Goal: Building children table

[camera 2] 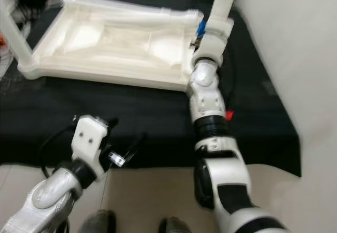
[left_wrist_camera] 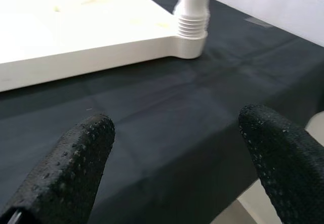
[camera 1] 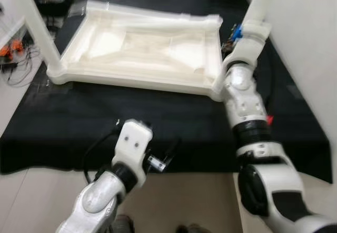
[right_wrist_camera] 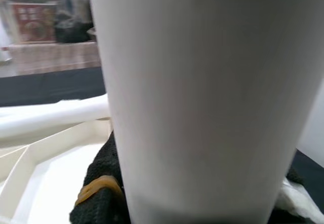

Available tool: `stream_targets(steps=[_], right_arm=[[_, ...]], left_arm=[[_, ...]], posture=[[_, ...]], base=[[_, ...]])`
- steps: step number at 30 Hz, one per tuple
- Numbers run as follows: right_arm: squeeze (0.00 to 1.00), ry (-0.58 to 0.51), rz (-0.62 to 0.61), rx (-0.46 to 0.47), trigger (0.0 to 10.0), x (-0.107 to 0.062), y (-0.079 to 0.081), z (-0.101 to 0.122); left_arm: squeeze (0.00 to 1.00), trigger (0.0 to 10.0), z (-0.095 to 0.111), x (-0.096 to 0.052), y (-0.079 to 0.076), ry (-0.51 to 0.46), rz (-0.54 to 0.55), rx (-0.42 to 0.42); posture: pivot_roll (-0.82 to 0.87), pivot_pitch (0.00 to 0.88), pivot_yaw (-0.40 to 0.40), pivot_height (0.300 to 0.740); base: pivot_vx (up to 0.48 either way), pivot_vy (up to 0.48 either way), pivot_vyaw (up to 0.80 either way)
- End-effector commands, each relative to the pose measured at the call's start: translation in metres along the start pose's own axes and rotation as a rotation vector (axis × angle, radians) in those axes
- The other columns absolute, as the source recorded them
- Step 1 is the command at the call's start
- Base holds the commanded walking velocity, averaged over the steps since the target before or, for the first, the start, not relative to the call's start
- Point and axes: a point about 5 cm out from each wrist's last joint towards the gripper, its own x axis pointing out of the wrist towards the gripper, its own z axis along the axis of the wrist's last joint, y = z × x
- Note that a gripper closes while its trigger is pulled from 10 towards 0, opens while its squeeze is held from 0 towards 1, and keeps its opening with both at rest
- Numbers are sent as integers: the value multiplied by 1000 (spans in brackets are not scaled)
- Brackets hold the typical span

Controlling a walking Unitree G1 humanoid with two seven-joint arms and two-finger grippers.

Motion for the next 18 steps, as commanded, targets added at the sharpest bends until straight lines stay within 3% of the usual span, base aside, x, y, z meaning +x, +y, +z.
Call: stream_targets(steps=[1,6,18], right_arm=[[0,229,-54,-62,10000,-13,-10,-55],[0,227,-119,-58,10000,-14,-8,-51],[0,368,-362,-64,10000,-27,3,-58]], left_arm=[[0,10000,-2,-1,-2,10,-8,-5],[0,10000,-2,0,-2,9,-7,-4],[0,10000,-2,0,-1,8,-3,-3]], posture=[[82,223,-67,740],[81,230,-68,740],[81,233,-71,740]], base=[[0,0,0],[0,0,0],[0,0,0]])
